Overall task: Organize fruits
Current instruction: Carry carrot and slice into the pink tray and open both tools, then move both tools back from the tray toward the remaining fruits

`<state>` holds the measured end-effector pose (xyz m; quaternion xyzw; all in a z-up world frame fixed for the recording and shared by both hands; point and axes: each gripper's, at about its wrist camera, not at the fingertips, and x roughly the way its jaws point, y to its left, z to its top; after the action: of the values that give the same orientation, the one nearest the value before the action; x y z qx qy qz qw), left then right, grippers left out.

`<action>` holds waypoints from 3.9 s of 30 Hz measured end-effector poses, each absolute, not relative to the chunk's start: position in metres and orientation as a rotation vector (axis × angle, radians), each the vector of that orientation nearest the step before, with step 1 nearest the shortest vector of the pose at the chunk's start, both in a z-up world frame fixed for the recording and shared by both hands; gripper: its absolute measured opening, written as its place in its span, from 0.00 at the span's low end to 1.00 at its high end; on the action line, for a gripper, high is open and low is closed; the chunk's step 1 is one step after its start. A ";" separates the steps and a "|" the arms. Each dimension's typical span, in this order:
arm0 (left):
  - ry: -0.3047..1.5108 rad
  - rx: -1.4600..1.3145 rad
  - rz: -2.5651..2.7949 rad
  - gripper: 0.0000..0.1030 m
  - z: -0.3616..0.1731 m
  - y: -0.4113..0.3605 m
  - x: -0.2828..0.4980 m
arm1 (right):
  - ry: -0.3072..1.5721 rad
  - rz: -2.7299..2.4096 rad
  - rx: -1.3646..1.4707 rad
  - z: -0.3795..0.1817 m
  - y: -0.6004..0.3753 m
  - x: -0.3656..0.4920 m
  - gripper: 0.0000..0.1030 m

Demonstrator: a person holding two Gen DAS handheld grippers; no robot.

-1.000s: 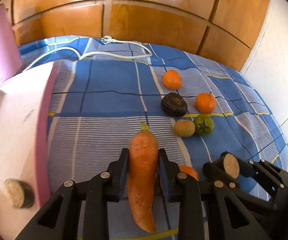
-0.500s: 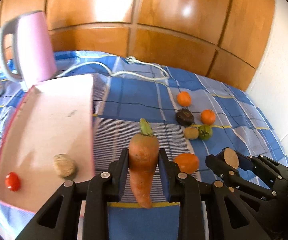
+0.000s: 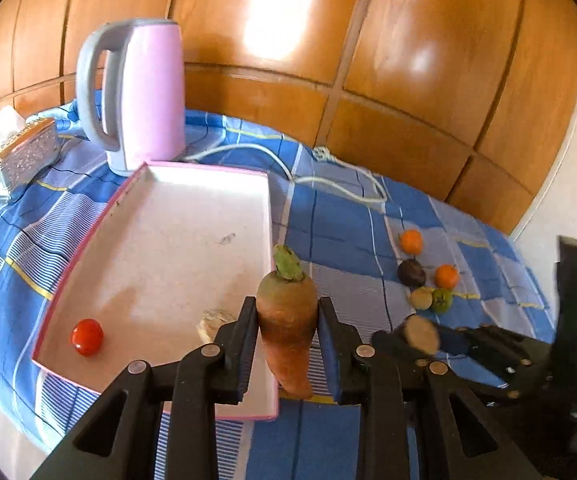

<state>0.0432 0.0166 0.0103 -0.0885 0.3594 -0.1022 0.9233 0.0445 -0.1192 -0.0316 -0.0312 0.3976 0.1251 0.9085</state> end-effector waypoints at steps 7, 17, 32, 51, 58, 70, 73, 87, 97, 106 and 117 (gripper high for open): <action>0.725 -0.332 -0.239 0.28 0.028 0.048 0.042 | 0.804 0.290 -0.102 -0.023 -0.094 0.055 0.34; 0.679 -0.187 -0.044 0.28 0.023 0.076 0.055 | 0.792 0.345 -0.131 -0.018 -0.063 0.061 0.34; 0.640 -0.099 0.094 0.40 0.023 0.099 0.069 | 0.799 0.402 -0.106 -0.016 -0.014 0.108 0.34; 0.603 -0.029 0.050 0.40 0.034 0.059 0.028 | 0.765 0.301 -0.052 -0.016 -0.059 0.053 0.35; 0.589 0.021 -0.016 0.40 0.037 0.028 0.019 | 0.738 0.245 -0.039 -0.013 -0.082 0.038 0.35; 0.569 0.105 -0.126 0.40 0.041 -0.023 0.008 | 0.739 0.140 0.054 -0.018 -0.134 0.023 0.35; 0.572 0.123 -0.151 0.40 0.041 -0.034 0.006 | 0.739 0.112 0.073 -0.020 -0.146 0.019 0.35; 0.587 0.188 -0.224 0.40 0.033 -0.071 0.001 | 0.740 -0.006 0.151 -0.027 -0.197 0.011 0.35; 0.604 0.219 -0.254 0.40 0.027 -0.088 0.002 | 0.747 -0.057 0.180 -0.035 -0.219 0.007 0.35; 0.623 0.240 -0.271 0.40 0.021 -0.098 0.005 | 0.762 -0.093 0.208 -0.043 -0.236 0.004 0.35; 0.656 0.254 -0.282 0.40 0.010 -0.111 0.011 | 0.779 -0.114 0.223 -0.051 -0.248 0.005 0.35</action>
<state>0.0110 -0.1107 0.0105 0.1238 0.3202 -0.1377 0.9291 0.0054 -0.2482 -0.0509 0.1086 0.3785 -0.0555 0.9175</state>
